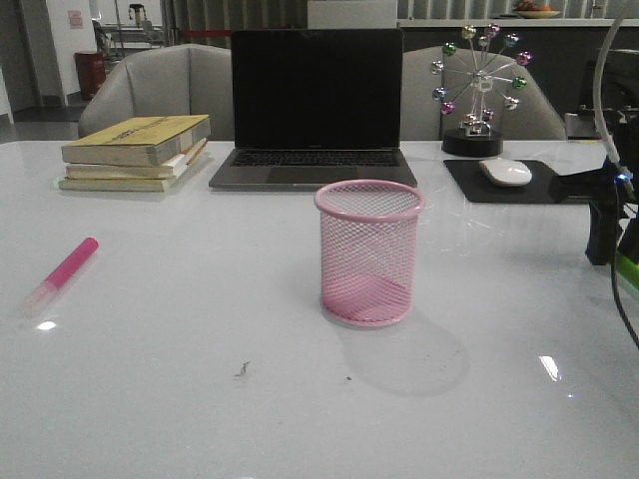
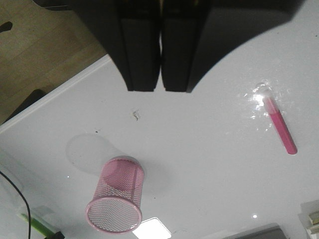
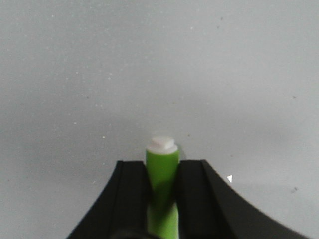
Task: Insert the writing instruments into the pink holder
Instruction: 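Lift the green marker upright with the right gripper toward the pink holder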
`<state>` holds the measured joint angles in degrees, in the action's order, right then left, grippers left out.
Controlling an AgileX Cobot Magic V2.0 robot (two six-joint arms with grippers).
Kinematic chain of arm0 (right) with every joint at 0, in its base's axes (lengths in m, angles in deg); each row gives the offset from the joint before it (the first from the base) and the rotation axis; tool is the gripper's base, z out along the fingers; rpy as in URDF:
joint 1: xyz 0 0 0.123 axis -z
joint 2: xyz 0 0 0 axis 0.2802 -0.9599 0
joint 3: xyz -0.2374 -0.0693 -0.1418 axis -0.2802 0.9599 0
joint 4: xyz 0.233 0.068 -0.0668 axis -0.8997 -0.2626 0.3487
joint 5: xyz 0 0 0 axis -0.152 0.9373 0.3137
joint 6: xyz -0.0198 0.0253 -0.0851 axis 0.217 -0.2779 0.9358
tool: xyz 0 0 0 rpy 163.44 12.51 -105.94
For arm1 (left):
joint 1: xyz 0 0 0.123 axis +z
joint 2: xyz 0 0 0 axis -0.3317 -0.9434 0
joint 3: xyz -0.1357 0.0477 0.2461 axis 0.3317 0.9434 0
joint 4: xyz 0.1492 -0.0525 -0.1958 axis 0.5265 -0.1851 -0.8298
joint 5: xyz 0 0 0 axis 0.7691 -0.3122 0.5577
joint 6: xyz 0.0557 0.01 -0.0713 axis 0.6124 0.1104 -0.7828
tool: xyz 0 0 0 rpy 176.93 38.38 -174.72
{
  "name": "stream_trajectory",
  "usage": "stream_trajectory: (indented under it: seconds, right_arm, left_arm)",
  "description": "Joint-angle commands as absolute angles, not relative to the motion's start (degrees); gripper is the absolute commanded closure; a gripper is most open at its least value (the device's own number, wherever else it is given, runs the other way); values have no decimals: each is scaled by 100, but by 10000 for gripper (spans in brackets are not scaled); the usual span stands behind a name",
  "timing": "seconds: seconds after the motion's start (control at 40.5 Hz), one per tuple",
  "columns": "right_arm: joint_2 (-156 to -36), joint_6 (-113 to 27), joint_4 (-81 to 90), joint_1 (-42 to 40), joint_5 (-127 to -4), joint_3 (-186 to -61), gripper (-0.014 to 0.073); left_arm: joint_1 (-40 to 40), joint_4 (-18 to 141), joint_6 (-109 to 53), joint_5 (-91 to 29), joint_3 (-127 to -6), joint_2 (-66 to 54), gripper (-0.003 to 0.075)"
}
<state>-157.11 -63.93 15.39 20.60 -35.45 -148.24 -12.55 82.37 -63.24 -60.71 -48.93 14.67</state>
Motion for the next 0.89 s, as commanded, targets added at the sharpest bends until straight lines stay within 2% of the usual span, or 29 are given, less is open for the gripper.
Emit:
stream_trajectory:
  seconds: [0.0, 0.173, 0.42, 0.692, 0.865]
  right_arm:
    - [-15260, -6365, 1343, 2062, -3560, -14960, 378]
    - [-14485, -6359, 1299, 1915, -4054, -14482, 378]
    - [-12636, -6359, 1299, 1378, -6212, -12579, 378]
    - [-10813, -6359, 1299, 304, -8244, -10956, 378]
    - [-10409, -6359, 1356, -521, -9377, -10559, 378]
  left_arm:
    - [-1305, 8175, -6328, -5641, -5068, 1442, 591]
    - [-1305, 8175, -6328, -5641, -5068, 1442, 591]
    - [-1305, 8175, -6328, -5641, -5068, 1442, 591]
    - [-1305, 8175, -6328, -5641, -5068, 1442, 591]
    - [-1305, 8175, -6328, -5641, -5068, 1442, 591]
